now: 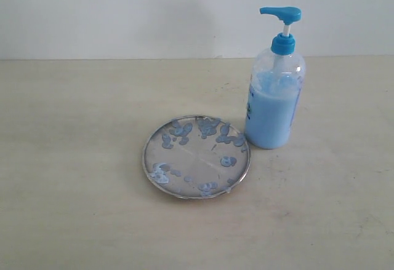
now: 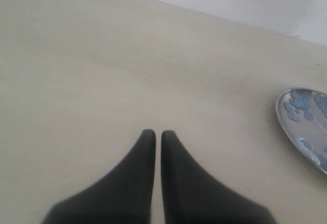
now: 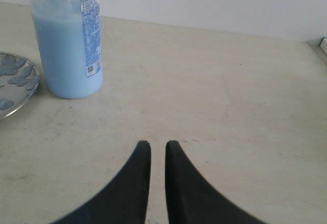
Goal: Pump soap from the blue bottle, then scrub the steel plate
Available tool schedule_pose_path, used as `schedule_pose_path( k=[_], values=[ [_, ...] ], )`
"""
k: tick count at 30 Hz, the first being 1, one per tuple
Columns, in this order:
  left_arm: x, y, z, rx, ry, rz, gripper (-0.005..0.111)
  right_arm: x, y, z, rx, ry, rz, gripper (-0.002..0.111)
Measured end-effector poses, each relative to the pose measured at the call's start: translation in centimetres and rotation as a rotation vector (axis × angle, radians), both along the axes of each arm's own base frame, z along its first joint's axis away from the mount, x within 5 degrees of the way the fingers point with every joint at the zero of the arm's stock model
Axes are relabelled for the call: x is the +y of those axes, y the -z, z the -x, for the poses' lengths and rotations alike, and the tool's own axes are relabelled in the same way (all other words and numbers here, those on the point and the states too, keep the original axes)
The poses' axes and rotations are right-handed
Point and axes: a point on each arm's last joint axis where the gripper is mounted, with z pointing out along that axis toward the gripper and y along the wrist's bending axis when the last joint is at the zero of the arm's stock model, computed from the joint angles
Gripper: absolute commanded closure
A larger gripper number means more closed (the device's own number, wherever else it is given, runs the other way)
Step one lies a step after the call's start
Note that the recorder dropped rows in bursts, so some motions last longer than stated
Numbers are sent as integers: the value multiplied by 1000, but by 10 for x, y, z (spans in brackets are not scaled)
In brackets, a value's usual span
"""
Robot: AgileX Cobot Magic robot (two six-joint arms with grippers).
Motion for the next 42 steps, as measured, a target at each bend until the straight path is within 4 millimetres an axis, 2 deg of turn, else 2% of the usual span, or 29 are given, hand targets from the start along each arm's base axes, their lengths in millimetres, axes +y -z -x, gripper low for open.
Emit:
schedule_pose_path(
  k=[7, 12, 16, 25, 42],
  values=[
    [2, -1, 0, -6, -29, -17, 102, 0, 0, 0, 0, 0, 0, 107],
    [12, -14, -2, -111, -87, -231, 102, 0, 0, 0, 0, 0, 0, 107],
    [13, -11, -2, -113, -131, -126, 102, 0, 0, 0, 0, 0, 0, 107],
    [13, -10, -2, -92, -108, -195, 102, 0, 0, 0, 0, 0, 0, 107],
    [11, -9, -2, -92, -60, -199, 102, 0, -4, -1, -45, -4, 3, 107]
  ],
)
